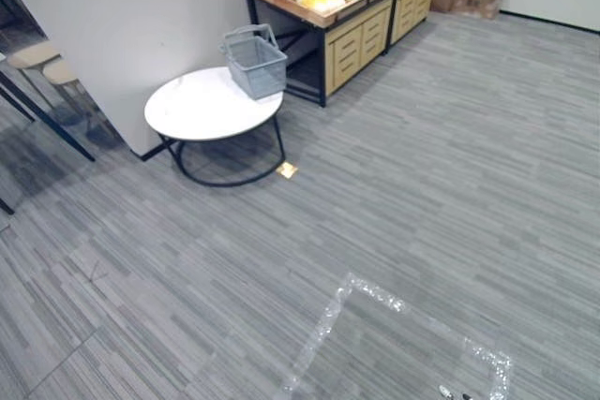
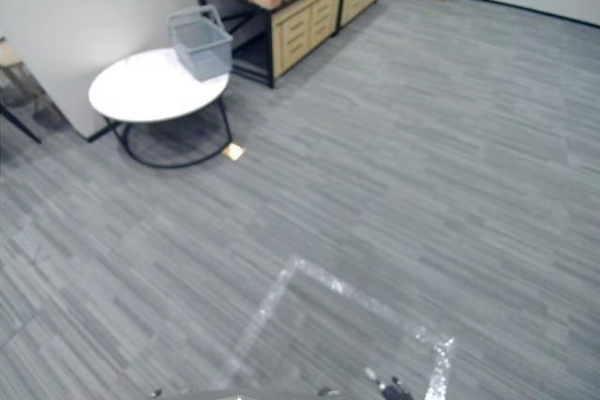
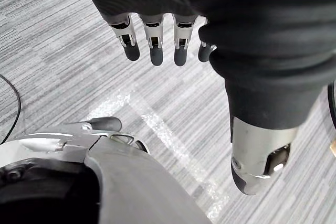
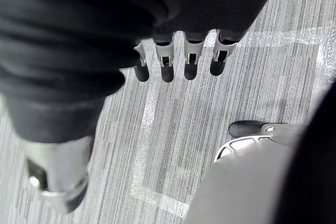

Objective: Pick vegetable in the basket

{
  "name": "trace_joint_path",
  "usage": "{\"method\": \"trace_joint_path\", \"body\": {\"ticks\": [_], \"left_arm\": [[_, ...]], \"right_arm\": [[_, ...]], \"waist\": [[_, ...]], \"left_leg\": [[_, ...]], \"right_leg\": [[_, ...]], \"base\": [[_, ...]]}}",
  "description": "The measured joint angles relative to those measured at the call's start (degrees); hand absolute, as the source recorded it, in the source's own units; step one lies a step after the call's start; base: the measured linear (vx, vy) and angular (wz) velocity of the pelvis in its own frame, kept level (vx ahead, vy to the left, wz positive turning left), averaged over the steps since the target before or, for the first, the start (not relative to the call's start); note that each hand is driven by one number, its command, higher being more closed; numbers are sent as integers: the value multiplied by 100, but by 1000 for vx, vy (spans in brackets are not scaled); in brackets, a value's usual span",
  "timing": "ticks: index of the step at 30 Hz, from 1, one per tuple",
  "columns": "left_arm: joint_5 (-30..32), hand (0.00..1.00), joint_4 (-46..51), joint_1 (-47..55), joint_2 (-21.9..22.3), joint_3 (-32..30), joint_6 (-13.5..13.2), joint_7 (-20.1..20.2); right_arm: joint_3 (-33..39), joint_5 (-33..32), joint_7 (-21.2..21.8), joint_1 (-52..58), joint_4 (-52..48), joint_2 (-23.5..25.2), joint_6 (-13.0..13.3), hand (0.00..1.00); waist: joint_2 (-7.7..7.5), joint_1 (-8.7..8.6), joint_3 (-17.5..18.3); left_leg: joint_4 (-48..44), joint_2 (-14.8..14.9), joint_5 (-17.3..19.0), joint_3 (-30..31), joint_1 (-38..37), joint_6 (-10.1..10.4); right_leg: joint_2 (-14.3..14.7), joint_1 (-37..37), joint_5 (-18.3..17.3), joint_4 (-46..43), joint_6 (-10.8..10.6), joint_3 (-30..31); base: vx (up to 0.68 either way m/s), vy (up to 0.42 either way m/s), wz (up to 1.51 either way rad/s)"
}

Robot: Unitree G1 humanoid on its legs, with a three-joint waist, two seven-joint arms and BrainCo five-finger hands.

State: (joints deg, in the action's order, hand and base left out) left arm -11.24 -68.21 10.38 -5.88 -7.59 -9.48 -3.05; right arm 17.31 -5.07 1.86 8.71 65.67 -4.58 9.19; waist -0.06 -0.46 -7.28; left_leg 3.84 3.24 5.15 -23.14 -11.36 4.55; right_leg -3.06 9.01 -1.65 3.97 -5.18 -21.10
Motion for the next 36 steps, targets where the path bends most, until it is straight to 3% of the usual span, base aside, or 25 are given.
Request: {"method": "trace_joint_path", "body": {"ticks": [6, 7, 8, 19, 21, 23, 24, 25, 26, 27, 28, 30, 31, 34, 35, 36], "left_arm": [[-416, 0, -6, 1, 20, -71, 2, -65], [-431, 0, -6, -3, 20, -70, 1, -67], [-431, 0, -5, -15, 15, -68, -1, -76], [-439, 0, -4, -127, -33, -68, -66, -123], [-447, 0, 1, -204, -99, -72, -80, -128], [-627, 0, 71, -277, -162, -67, -131, -166], [-661, 0, 110, -279, -149, -73, -134, -180], [-666, 0, 156, -288, -95, -82, -153, -214], [-685, 0, 185, -303, -10, -82, -156, -280], [-689, 0, 188, -304, -6, -83, -156, -284], [-874, 0, 224, -345, -28, -68, -166, -321], [-900, 0, 215, -344, -19, -66, -172, -343], [-901, 0, 219, -342, -17, -58, -210, -331], [-898, 0, 79, -307, -11, -63, -153, -324], [-898, 0, 38, -294, -3, -64, -139, -309], [-899, 0, 29, -248, 19, -75, -125, -304]], "right_arm": [[58, 6, -176, -10, 3, 13, -44, 0], [68, 14, -186, -10, 4, 17, -45, 0], [66, 52, -205, -20, 3, 19, -43, 0], [93, 275, -207, -117, 44, 48, -44, 0], [93, 272, -208, -208, 60, 88, -50, 0], [46, 264, -212, -300, 98, 124, -49, 0], [4, 257, -216, -307, 106, 103, -50, 0], [-114, 253, -217, -330, 129, -20, -50, 0], [-283, 236, -230, -361, 234, -153, -54, 0], [-295, 235, -232, -365, 240, -160, -56, 0], [-498, 231, -264, -393, 282, -211, -57, 0], [-529, 229, -271, -550, 277, -238, -59, 0], [-519, 230, -275, -657, 277, -242, -61, 0], [-541, 235, -269, -870, 271, -243, -53, 0], [-552, 236, -263, -912, 264, -243, -46, 0], [-620, 239, -254, -966, 265, -242, -42, 0]], "waist": [[10, 21, 17], [-52, 39, -16], [7, 42, 14], [-95, 54, -84], [-188, 55, -220], [-329, 56, -366], [-309, 65, -392], [-179, 62, -465], [-5, 62, -583], [-1, 63, -591], [-88, 71, -650], [-104, 77, -665], [-98, 86, -679], [-83, 85, -675], [-61, 92, -681], [-30, 121, -677]], "left_leg": [[-2, 0, 4, -12, 35, 6], [-3, 0, 6, -17, 63, 8], [-10, 0, 6, -18, 104, 8], [-176, 14, 74, 0, 260, 113], [-669, 37, 140, -24, 481, 204], [-2422, 238, 254, -39, 1266, 319], [-3018, 361, 252, -27, 1538, 316], [-4196, 720, 170, 85, 2072, 212], [-5044, 958, -162, 296, 2398, 94], [-5090, 966, -196, 312, 2419, 98], [-5818, 981, -567, 528, 2830, 76], [-5665, 1049, -196, 566, 3232, 89], [-4875, 1049, -186, 598, 3334, 125], [-1898, 1114, -631, 790, 3169, 283], [-1347, 1189, -723, 846, 3120, 290], [-917, 1364, -747, 913, 3099, 301]], "right_leg": [[3, -37, 1, 21, 2, 5], [3, -67, 1, 21, 2, 13], [3, -98, 2, 23, 3, 15], [-39, -201, -50, -88, 70, -39], [-194, -350, -247, -442, 103, -53], [-473, -484, -500, -829, 165, -98], [-483, -464, -585, -844, 191, -131], [-392, -359, -676, -857, 203, -227], [-316, -109, -717, -833, 198, -290], [-315, -90, -719, -830, 195, -295], [-465, 144, -761, -790, 180, -400], [-609, 174, -770, -775, 160, -413], [-699, 196, -756, -720, 107, -409], [-839, 253, -904, -716, -189, -331], [-840, 266, -945, -718, -255, -276], [-854, 329, -1057, -717, -460, -143]], "base": [[0, -2, -1], [0, 0, 0], [0, 0, 0], [1, 1, 0], [-20, 3, 10], [-75, -29, 19], [-64, -29, 23], [-8, 16, 28], [26, 48, 24], [91, 106, 30], [97, 106, 24], [138, 116, 18], [221, 174, 7], [249, 239, -11], [323, 350, -43], [365, 410, -52]]}}
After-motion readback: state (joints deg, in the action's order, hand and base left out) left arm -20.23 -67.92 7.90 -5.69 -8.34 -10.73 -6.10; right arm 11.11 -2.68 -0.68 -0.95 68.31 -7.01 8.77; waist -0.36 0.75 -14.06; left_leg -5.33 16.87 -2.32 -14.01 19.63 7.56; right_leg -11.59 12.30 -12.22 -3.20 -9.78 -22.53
